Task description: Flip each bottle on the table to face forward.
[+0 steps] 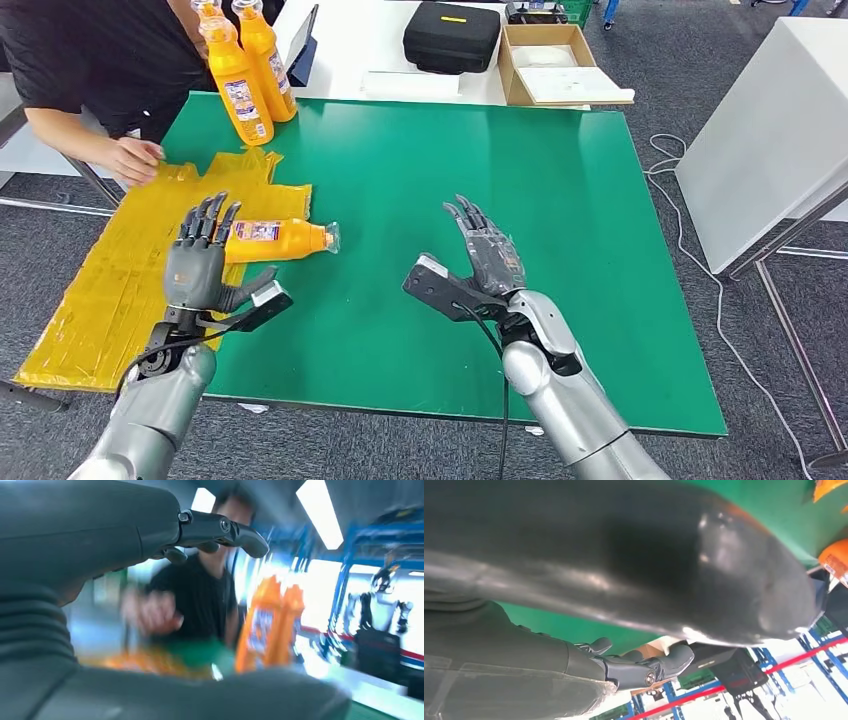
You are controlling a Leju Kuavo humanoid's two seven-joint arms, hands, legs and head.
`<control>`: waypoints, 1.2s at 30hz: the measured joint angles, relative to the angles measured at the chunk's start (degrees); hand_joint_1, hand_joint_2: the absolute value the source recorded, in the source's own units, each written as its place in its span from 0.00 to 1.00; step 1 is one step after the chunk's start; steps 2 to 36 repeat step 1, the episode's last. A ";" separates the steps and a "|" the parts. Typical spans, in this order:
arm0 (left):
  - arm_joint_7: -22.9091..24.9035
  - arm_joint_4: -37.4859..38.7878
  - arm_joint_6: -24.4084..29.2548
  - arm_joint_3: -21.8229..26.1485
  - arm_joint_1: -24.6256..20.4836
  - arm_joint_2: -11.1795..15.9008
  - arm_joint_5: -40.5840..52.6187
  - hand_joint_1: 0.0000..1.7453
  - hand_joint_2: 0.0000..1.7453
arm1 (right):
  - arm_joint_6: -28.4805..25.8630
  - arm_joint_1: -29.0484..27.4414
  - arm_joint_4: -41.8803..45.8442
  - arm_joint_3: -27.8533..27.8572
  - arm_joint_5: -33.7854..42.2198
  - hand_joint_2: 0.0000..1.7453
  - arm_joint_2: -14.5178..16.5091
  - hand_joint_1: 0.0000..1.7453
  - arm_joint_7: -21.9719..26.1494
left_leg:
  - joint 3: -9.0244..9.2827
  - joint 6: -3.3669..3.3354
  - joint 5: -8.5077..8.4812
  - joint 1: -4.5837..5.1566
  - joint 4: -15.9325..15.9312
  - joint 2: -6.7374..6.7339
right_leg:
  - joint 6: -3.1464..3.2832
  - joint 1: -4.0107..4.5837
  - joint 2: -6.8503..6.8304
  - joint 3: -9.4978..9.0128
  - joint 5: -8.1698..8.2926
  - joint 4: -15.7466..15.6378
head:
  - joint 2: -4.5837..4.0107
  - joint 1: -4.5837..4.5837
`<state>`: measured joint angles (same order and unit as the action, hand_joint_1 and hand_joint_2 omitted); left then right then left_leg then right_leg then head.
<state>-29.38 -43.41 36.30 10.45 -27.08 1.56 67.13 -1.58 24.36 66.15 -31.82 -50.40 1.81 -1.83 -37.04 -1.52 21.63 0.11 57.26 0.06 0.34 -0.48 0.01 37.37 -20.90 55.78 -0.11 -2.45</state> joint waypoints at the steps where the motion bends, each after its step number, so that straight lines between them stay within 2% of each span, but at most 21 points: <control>1: -2.33 1.13 -1.15 0.64 -0.57 -0.12 -3.61 0.00 0.00 | -0.24 -0.06 0.00 0.01 0.14 0.00 0.00 0.00 0.19 | 0.00 0.00 0.00 0.00 0.00 0.00 | 0.00 0.00 0.00 0.00 0.00 0.00 | 0.00 0.00; 36: -2.33 1.13 -1.15 0.64 -0.57 -0.12 -3.61 0.00 0.00 | -0.24 -0.06 0.00 0.01 0.14 0.00 0.00 0.00 0.19 | 0.00 0.00 0.00 0.00 0.00 0.00 | 0.00 0.00 0.00 0.00 0.00 0.00 | 0.00 0.00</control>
